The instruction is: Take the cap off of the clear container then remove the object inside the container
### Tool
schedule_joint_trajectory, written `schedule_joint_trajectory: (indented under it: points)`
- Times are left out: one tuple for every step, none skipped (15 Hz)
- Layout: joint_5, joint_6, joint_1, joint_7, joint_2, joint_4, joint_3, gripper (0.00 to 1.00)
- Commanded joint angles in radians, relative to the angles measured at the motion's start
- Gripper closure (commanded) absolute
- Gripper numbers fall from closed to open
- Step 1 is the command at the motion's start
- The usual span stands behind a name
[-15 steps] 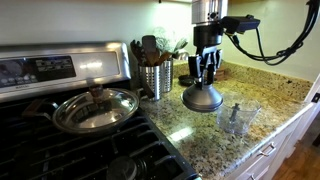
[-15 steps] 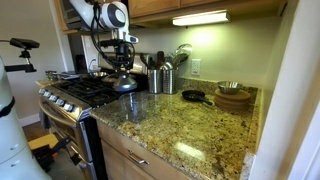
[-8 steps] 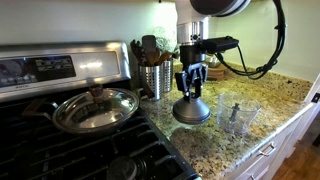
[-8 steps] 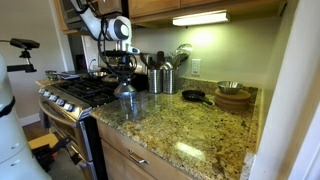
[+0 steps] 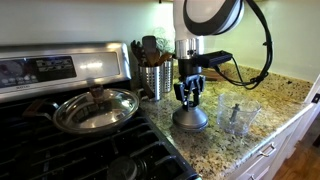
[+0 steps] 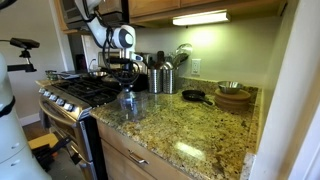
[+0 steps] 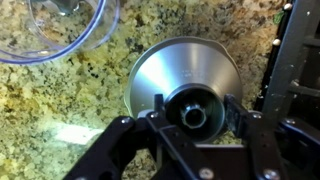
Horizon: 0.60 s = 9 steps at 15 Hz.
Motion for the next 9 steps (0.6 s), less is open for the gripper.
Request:
schedule_joint_trajectory:
  points:
    - [0.002,0.049,0.015,0.019,0.016,-0.008,-0.027,0.65]
    - [0.0,0.057,0.016,0.023,0.02,-0.012,-0.03,0.65]
    - [-0.001,0.063,0.017,0.025,0.021,-0.014,-0.033,0.65]
    - [-0.003,0.068,0.018,0.027,0.011,-0.022,-0.035,0.65]
    - [-0.003,0.072,0.018,0.028,0.007,-0.026,-0.036,0.65]
    - [-0.002,0.073,0.019,0.03,-0.006,-0.036,-0.036,0.15]
    - [-0.001,0.072,0.018,0.028,-0.012,-0.04,-0.035,0.14]
    - [-0.006,0.059,0.021,0.034,-0.029,-0.048,-0.035,0.08]
    - [-0.007,0.065,0.021,0.028,-0.039,-0.056,-0.033,0.03]
